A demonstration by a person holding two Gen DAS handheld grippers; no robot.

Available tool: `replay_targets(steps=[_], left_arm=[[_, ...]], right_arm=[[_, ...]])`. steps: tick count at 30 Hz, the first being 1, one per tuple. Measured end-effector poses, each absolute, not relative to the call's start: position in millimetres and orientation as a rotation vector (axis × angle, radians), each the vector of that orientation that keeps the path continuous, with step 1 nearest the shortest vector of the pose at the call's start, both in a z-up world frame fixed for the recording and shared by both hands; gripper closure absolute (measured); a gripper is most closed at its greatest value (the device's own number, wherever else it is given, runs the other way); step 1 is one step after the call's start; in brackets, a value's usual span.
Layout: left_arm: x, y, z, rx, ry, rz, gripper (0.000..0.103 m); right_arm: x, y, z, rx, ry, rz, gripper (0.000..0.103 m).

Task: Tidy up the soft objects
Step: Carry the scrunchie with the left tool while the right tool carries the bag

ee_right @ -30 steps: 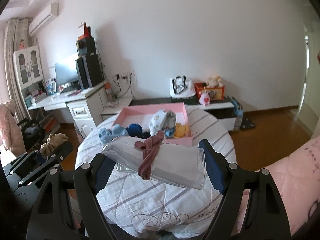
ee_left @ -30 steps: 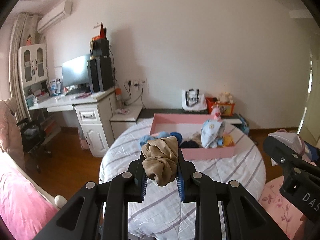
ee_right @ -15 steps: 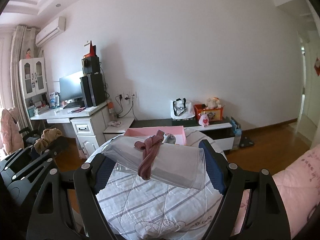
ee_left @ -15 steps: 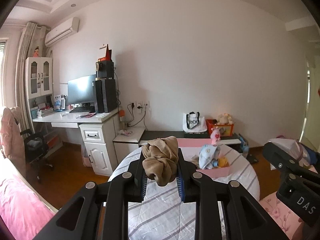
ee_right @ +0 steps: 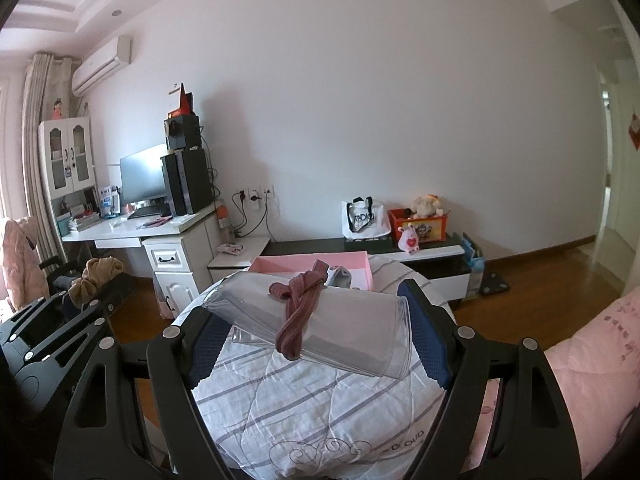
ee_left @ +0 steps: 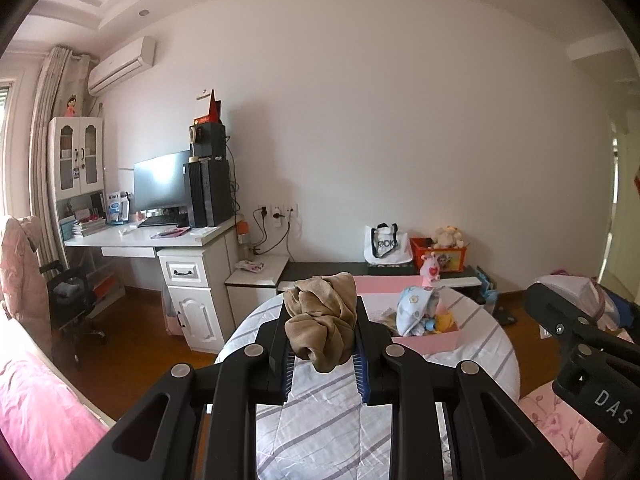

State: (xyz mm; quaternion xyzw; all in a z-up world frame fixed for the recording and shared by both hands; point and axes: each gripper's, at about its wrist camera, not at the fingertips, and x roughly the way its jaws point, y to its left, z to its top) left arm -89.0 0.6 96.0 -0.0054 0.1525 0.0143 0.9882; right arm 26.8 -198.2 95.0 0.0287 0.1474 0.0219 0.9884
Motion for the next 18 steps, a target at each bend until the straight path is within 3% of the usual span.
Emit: replay_targets(steps=[18], left_arm=[[-56.2, -0.2, 92.0, 0.005, 0.343, 0.027, 0.082]], right_arm=[[52.4, -196.1, 88.2, 0.067, 0.349, 0.039, 0.025]])
